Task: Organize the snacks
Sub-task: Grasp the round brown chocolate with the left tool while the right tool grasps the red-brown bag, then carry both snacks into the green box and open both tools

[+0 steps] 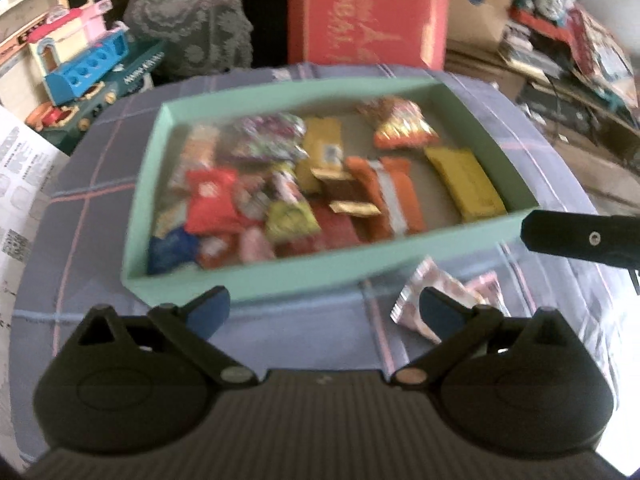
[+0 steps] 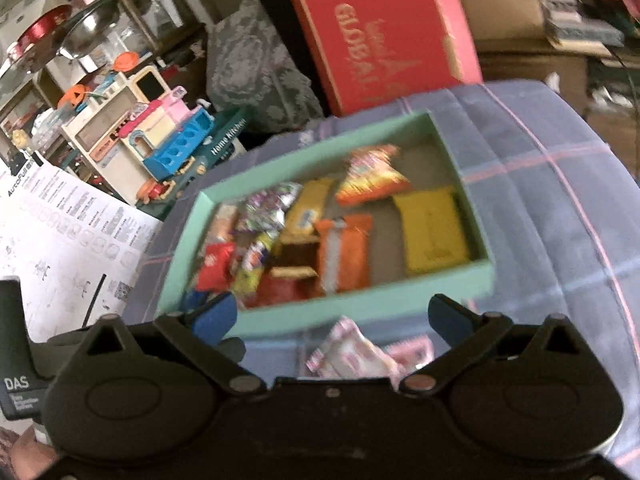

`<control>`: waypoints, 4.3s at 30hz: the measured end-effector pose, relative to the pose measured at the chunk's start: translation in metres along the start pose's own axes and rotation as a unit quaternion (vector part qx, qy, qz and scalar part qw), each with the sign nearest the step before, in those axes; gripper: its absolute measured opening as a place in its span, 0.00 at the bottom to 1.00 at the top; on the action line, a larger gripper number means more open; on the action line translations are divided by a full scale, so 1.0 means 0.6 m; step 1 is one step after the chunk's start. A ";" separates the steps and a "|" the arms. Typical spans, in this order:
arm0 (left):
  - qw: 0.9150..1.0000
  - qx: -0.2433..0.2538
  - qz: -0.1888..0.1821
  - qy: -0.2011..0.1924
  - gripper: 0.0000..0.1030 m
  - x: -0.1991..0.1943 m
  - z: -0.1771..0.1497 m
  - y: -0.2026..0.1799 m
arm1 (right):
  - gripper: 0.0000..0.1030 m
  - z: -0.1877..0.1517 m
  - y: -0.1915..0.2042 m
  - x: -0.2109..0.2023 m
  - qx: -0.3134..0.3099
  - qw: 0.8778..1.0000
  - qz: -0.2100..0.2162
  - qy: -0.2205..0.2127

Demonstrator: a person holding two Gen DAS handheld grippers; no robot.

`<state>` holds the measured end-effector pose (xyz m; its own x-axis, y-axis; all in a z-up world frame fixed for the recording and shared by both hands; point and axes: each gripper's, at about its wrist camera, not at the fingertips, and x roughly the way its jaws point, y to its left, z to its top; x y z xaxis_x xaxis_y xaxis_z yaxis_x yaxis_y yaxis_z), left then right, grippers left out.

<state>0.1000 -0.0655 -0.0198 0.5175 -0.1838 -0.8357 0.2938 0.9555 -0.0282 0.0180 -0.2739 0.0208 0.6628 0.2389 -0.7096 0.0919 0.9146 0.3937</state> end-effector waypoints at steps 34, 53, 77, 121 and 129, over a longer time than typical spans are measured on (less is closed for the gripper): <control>0.997 -0.005 0.006 0.079 1.00 0.029 -0.172 -0.006 | 0.41 -0.222 -0.032 -0.015 -0.084 0.989 -0.120 0.030; 0.995 0.086 -0.016 0.042 0.35 0.020 -0.162 -0.079 | 0.40 -0.229 -0.050 -0.018 -0.071 0.993 -0.099 0.006; 0.998 0.038 -0.057 0.007 0.35 -0.025 -0.096 -0.052 | 0.34 -0.161 -0.061 -0.060 -0.002 0.997 -0.068 -0.027; 0.997 -0.009 -0.075 -0.001 0.97 0.165 0.159 -0.113 | 0.99 0.160 -0.097 0.148 -0.016 0.996 -0.030 -0.080; 0.997 -0.015 -0.072 -0.003 1.00 0.138 0.147 -0.107 | 1.00 0.137 -0.096 0.115 -0.015 0.996 -0.040 -0.077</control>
<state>0.1949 -0.1622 -0.0386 0.4766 -0.3215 -0.8183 0.3414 0.9254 -0.1647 0.1195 -0.3365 -0.0030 0.7601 0.1142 -0.6397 0.1286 0.9385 0.3204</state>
